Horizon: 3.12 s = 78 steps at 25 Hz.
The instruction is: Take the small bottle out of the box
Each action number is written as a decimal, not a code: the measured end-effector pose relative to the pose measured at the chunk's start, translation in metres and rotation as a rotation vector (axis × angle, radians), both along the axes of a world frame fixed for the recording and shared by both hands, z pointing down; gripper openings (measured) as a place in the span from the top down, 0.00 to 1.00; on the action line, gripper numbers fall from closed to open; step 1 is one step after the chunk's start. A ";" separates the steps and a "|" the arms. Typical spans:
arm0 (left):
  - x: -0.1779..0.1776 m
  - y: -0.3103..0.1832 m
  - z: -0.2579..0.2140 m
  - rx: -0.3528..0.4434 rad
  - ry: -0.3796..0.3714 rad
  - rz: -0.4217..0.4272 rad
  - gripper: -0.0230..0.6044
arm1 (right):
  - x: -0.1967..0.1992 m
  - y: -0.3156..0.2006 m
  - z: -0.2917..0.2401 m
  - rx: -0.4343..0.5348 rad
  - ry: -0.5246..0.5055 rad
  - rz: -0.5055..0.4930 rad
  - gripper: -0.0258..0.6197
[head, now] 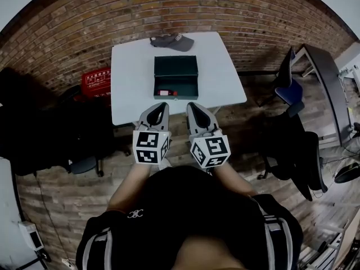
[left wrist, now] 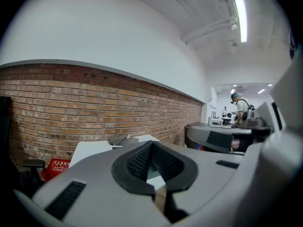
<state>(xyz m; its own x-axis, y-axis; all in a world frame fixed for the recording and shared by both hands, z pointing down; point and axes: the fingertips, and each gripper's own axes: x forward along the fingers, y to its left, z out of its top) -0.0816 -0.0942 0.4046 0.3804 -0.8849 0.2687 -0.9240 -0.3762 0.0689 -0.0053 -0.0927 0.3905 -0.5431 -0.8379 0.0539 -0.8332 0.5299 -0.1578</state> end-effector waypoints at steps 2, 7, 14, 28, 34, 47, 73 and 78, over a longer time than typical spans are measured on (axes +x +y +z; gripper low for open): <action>-0.016 -0.012 0.002 -0.007 0.004 0.009 0.94 | -0.016 -0.012 0.001 -0.004 0.007 0.005 0.91; -0.049 -0.042 0.010 -0.024 0.022 0.040 0.94 | -0.051 -0.037 0.003 -0.007 0.029 0.025 0.91; -0.068 -0.069 0.025 -0.061 0.041 0.086 0.94 | -0.066 -0.053 0.018 -0.046 0.060 0.068 0.91; -0.052 -0.101 0.047 -0.092 -0.040 0.170 0.94 | -0.052 -0.092 0.024 -0.046 0.058 0.104 0.91; -0.033 -0.120 0.054 -0.072 -0.207 0.213 0.94 | -0.032 -0.115 0.029 -0.060 0.054 0.086 0.91; -0.029 -0.159 0.109 -0.243 -0.543 0.379 0.94 | 0.003 -0.161 0.048 -0.103 0.059 0.085 0.91; -0.016 -0.189 0.248 -0.604 -0.807 0.906 0.67 | 0.056 -0.214 0.065 -0.148 0.089 0.125 0.91; -0.016 -0.186 0.265 -0.655 -0.875 0.941 0.65 | 0.059 -0.219 0.069 -0.157 0.101 0.119 0.91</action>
<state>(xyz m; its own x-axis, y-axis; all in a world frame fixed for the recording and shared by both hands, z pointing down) -0.0977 -0.2797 0.6692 0.2467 -0.0316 0.9686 -0.1905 -0.9816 0.0165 0.0539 -0.3115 0.4595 -0.4259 -0.8730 0.2377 -0.9043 0.4024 -0.1426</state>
